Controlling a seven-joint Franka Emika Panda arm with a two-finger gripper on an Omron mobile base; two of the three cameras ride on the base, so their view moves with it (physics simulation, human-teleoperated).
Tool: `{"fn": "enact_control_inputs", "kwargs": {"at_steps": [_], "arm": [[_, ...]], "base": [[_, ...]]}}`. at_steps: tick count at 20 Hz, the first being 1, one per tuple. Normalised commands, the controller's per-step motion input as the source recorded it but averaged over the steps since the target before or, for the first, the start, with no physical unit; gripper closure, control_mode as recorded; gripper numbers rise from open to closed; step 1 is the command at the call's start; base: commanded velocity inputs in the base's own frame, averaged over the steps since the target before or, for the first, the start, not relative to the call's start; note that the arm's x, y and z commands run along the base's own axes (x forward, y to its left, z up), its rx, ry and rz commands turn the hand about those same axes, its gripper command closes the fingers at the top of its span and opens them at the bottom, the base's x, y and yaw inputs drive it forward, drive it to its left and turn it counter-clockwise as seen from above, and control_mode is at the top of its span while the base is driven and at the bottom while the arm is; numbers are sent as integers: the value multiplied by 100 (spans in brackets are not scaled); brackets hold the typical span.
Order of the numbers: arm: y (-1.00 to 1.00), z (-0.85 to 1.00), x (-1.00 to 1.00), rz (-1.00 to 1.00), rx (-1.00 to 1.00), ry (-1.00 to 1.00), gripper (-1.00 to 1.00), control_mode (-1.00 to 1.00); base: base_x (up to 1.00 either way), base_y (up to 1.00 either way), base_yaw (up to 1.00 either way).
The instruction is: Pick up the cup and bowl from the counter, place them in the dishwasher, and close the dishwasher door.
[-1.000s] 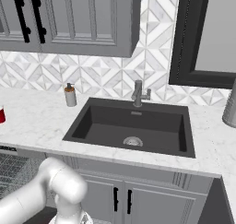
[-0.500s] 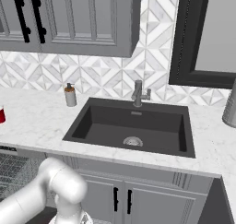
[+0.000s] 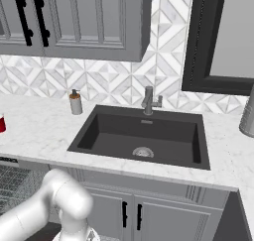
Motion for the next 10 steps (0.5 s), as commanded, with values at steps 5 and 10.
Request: {"fn": "enact_control_inputs", "kwargs": {"at_steps": [5, 10], "arm": [[13, -42, 13, -3, -3, 3, 100, -100], [12, -6, 14, -1, -3, 0, 100, -100]], "base": [[0, 0, 0], [0, 0, 0]]}}
